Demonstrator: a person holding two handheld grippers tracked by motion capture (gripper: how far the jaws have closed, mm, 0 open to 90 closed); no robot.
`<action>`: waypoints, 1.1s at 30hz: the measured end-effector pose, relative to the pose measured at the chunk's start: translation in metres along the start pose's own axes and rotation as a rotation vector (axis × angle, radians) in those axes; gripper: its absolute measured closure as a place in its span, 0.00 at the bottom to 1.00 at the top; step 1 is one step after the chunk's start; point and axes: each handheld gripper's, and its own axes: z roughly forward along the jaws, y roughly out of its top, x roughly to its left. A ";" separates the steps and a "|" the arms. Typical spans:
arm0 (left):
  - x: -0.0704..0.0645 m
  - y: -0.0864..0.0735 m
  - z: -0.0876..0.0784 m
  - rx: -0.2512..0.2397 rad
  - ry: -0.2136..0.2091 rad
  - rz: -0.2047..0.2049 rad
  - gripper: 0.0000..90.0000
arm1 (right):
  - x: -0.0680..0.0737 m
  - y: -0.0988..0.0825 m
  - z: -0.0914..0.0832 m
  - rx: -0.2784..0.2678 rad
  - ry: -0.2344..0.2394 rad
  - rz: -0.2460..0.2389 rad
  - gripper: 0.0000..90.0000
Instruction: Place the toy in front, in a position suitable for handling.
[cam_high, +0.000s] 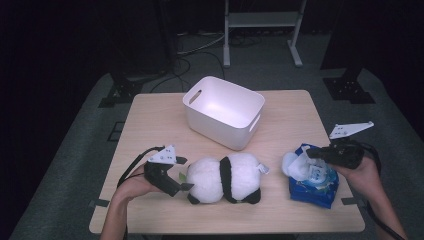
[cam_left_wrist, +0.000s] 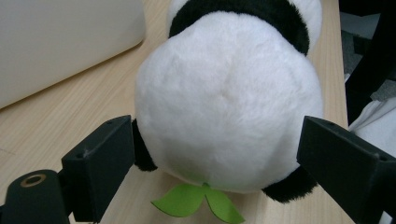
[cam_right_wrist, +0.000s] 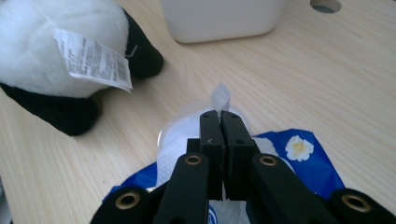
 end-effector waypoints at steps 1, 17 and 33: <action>0.000 0.000 0.000 -0.001 0.002 -0.001 0.11 | 0.000 0.001 -0.001 -0.006 0.003 0.004 0.97; 0.002 -0.005 -0.005 -0.006 0.008 -0.007 0.11 | 0.003 0.026 -0.017 -0.039 0.016 0.000 0.98; 0.003 -0.007 -0.006 -0.005 0.006 -0.011 0.11 | 0.011 0.059 -0.032 -0.079 0.028 -0.033 0.98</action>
